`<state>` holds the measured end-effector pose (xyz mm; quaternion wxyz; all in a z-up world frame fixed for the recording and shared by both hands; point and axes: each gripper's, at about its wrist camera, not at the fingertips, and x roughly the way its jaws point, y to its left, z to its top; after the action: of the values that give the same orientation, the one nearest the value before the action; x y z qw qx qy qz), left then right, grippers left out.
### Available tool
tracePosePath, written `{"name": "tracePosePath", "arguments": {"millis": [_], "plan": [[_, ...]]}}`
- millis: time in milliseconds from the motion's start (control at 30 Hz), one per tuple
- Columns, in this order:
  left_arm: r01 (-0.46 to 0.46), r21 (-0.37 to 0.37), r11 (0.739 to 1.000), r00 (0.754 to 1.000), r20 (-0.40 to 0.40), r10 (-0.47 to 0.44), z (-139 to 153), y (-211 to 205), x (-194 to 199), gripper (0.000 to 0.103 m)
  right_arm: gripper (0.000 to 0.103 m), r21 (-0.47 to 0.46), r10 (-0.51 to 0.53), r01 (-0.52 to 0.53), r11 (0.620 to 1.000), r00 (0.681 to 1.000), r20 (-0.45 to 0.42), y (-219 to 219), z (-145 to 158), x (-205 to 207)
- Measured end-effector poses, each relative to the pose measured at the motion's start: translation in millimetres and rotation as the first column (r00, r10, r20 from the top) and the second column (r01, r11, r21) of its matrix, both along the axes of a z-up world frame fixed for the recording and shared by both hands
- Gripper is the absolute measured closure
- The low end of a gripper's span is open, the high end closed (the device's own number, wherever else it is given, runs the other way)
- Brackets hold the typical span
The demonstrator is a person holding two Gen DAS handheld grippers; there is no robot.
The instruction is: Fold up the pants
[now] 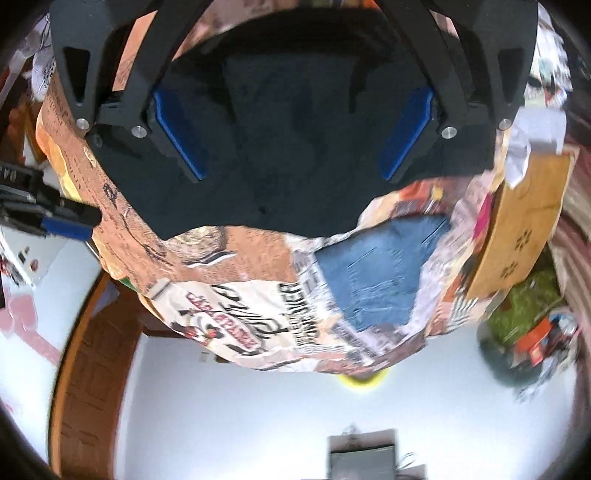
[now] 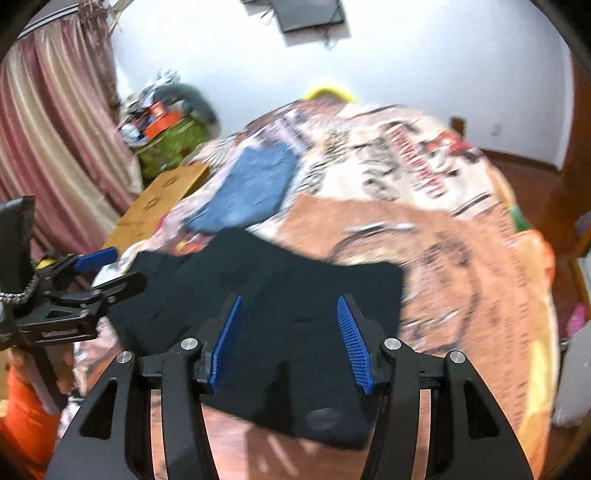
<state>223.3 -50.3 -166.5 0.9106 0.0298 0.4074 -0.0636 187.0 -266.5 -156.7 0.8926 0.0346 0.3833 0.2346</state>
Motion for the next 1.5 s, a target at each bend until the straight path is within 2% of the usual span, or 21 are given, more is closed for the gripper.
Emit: {"name": "tracePosePath", "arguments": {"millis": [100,267,367,433,567,800,1033,1167,1300,1400,1500], "plan": [[0.045,0.019,0.999,0.999,-0.021,-0.045,-5,-22,18,0.007,0.054,-0.003,-0.030,0.030,1.000,1.000,0.004,-16,-1,13],[0.115,0.016,0.993,0.985,-0.130,-0.112,-31,-52,49,0.007,0.054,-0.012,-0.028,0.027,1.000,0.999,-0.047,-24,-27,37],[0.134,0.043,0.990,0.975,-0.187,-0.124,-54,-66,58,0.008,0.071,-0.026,0.008,-0.010,1.000,0.996,-0.090,-22,-46,43],[0.137,0.073,0.988,0.970,-0.213,-0.119,-66,-70,59,0.016,0.081,-0.035,0.041,-0.045,0.998,0.992,-0.117,-18,-58,44],[0.146,0.114,0.983,0.952,-0.286,-0.108,-95,-66,58,0.020,0.083,-0.094,0.084,-0.101,0.990,0.981,-0.175,-10,-85,40],[0.127,0.095,0.987,0.963,-0.251,-0.100,-96,-47,41,0.019,0.083,-0.067,0.065,-0.080,0.995,0.977,-0.202,-31,-93,25],[0.125,0.144,0.982,0.975,-0.203,-0.094,-88,-46,26,0.019,0.083,-0.080,0.006,-0.025,0.996,0.975,-0.222,-44,-88,11],[0.111,0.146,0.983,0.980,-0.182,-0.084,-78,-41,14,0.019,0.083,-0.093,-0.033,0.015,0.996,0.980,-0.196,-48,-74,3],[0.070,0.178,0.982,0.990,-0.135,-0.046,-63,-29,0,0.019,0.082,-0.088,-0.046,0.033,0.996,0.988,-0.146,-49,-51,-5],[0.019,0.172,0.985,0.995,-0.097,-0.002,-46,-12,-9,0.019,0.072,-0.085,-0.038,0.031,0.996,0.995,-0.088,-44,-32,-13],[-0.047,0.146,0.988,0.997,-0.060,0.057,-30,10,-17,0.019,0.070,-0.074,-0.023,0.020,0.997,0.999,-0.030,-36,-13,-21]]}}
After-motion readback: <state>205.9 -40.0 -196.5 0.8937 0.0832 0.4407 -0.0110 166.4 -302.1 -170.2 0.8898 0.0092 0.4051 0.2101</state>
